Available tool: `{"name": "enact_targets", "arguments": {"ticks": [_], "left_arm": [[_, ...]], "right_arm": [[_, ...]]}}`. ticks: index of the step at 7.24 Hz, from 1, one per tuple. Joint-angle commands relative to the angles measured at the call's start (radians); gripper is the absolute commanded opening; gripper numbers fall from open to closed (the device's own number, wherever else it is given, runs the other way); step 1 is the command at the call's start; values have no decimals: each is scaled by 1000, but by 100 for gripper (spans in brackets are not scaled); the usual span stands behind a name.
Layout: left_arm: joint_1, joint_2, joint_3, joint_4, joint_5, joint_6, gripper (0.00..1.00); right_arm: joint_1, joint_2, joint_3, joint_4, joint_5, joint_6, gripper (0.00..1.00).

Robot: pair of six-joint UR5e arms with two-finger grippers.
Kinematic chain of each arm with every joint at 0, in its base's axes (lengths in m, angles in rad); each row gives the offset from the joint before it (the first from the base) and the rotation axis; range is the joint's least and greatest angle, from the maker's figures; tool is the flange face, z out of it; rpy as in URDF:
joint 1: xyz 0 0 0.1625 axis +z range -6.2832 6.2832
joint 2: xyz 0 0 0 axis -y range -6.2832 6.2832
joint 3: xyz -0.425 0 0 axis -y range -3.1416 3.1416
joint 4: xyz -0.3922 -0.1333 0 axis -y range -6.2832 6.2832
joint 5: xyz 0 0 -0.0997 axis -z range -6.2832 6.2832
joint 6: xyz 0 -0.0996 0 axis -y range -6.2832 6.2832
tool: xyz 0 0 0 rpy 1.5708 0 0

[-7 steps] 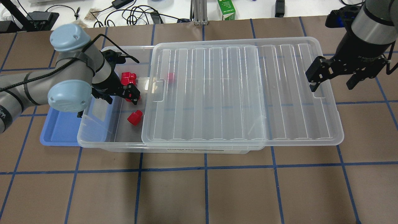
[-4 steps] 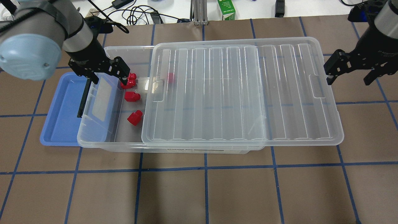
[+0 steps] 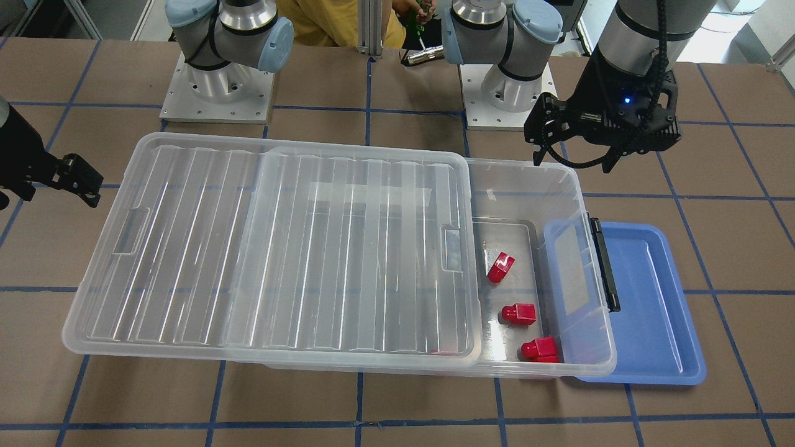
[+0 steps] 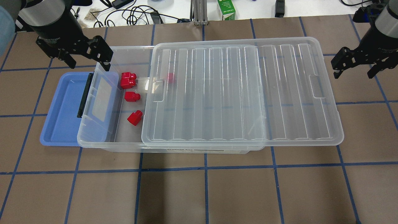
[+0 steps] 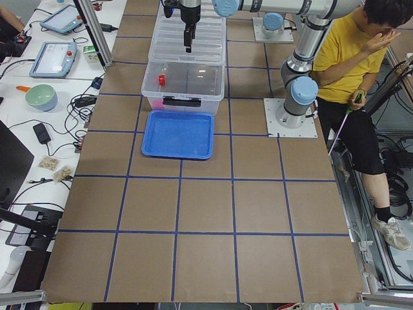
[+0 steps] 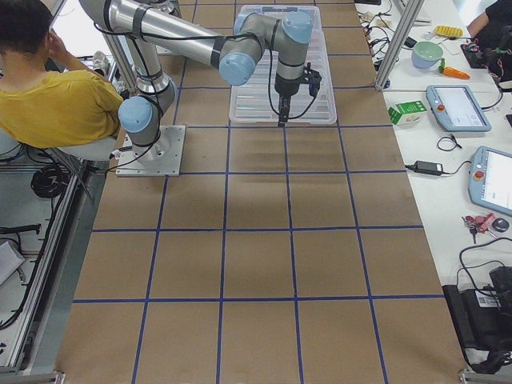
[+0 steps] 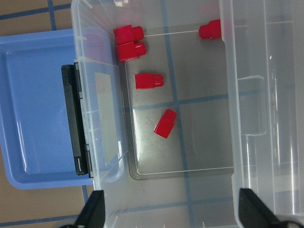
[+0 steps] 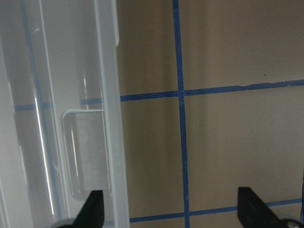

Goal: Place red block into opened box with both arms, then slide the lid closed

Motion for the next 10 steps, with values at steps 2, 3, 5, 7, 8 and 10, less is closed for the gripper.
{"name": "enact_targets", "arguments": {"ticks": [2,3,5,7,8,10], "left_arm": [[-1,31,-67,11,-1,-6,100],[-1,32,-73,22,-1,1,100],[-1,16,-67,39,-11,-6,100],[-3,12,-53,32,-14,-50,100],[-3,17,-53,31,-8,-55,100],[-3,15,-53,29,-24,-90,100]], "right_arm": [[-46,55,5,-11,-40,-41,100],[-53,71,42,-34,-34,-39,100],[-50,73,83,-103,-29,-39,100],[-41,66,88,-95,-23,-38,100],[-28,64,88,-94,-21,-33,100],[-22,62,90,-91,26,-28,100]]}}
